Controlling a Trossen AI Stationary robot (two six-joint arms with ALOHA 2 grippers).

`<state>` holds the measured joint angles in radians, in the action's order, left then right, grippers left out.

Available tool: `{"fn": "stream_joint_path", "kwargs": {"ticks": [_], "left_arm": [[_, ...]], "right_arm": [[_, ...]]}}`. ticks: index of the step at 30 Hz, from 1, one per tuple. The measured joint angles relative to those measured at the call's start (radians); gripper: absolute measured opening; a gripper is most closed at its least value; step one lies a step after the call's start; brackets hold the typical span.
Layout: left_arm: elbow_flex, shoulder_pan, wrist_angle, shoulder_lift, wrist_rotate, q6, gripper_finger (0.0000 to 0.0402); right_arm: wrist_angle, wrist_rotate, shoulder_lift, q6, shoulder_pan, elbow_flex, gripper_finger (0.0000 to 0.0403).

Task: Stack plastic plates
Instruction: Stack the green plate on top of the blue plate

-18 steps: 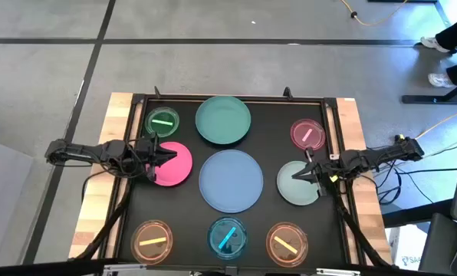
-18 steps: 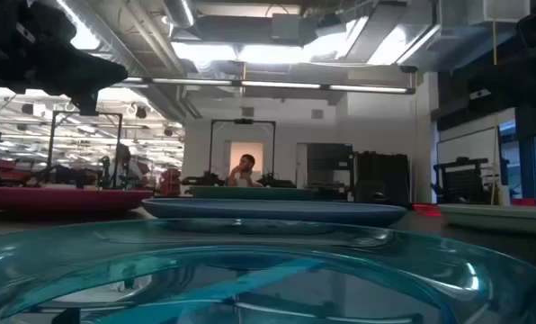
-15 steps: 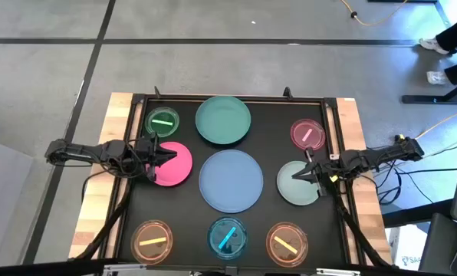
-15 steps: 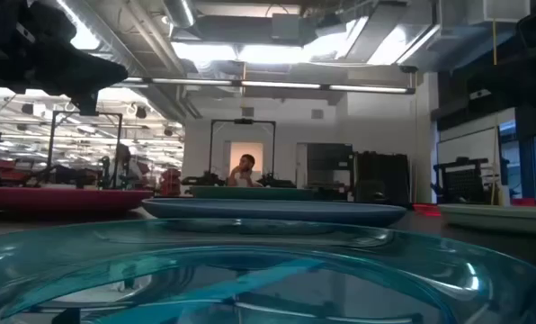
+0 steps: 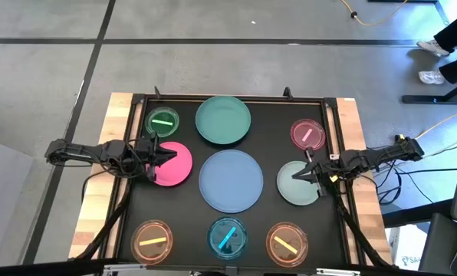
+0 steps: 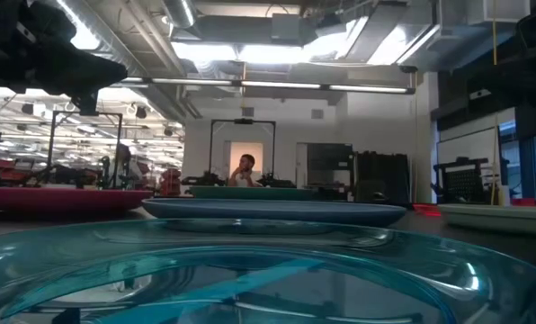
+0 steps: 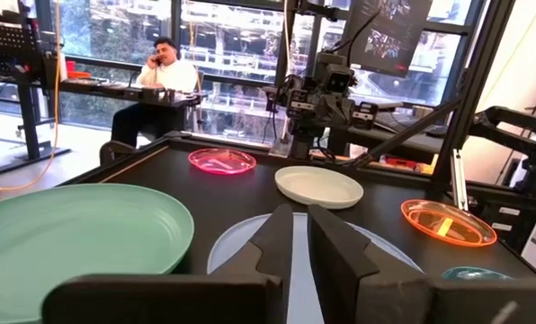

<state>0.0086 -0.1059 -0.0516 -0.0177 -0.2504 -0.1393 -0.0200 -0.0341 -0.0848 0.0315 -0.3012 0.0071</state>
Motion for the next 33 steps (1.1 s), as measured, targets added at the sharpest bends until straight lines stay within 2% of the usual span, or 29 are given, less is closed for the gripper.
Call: {"fn": "stream_joint_path", "kwargs": {"ticks": [7, 11, 14, 20, 23, 27, 33], "left_arm": [[0.000, 0.000, 0.000, 0.000, 0.000, 0.000, 0.0031], [0.000, 0.000, -0.031, 0.000, -0.004, 0.011, 0.0031], [0.001, 0.001, -0.067, 0.000, -0.020, 0.043, 0.0031], [0.000, 0.001, -0.108, 0.000, -0.025, 0.083, 0.0031], [0.000, 0.001, -0.186, 0.000, -0.038, 0.085, 0.0031], [0.000, 0.001, -0.263, -0.002, -0.047, 0.068, 0.0031], [0.000, 0.002, -0.346, -0.005, -0.051, 0.199, 0.0031]], "right_arm": [[0.000, 0.000, 0.000, 0.001, 0.000, 0.000, 0.0012], [-0.004, -0.010, 0.000, 0.135, 0.000, 0.000, 0.0012], [-0.012, -0.059, 0.000, 0.206, 0.000, 0.000, 0.0012], [-0.028, -0.026, 0.000, 0.154, 0.000, -0.001, 0.0012], [-0.038, -0.127, 0.000, 0.115, 0.000, -0.001, 0.0012], [-0.049, -0.302, 0.000, -0.092, 0.001, -0.001, 0.0012], [-0.093, -0.387, 0.000, -0.106, 0.001, -0.001, 0.0012]]}}
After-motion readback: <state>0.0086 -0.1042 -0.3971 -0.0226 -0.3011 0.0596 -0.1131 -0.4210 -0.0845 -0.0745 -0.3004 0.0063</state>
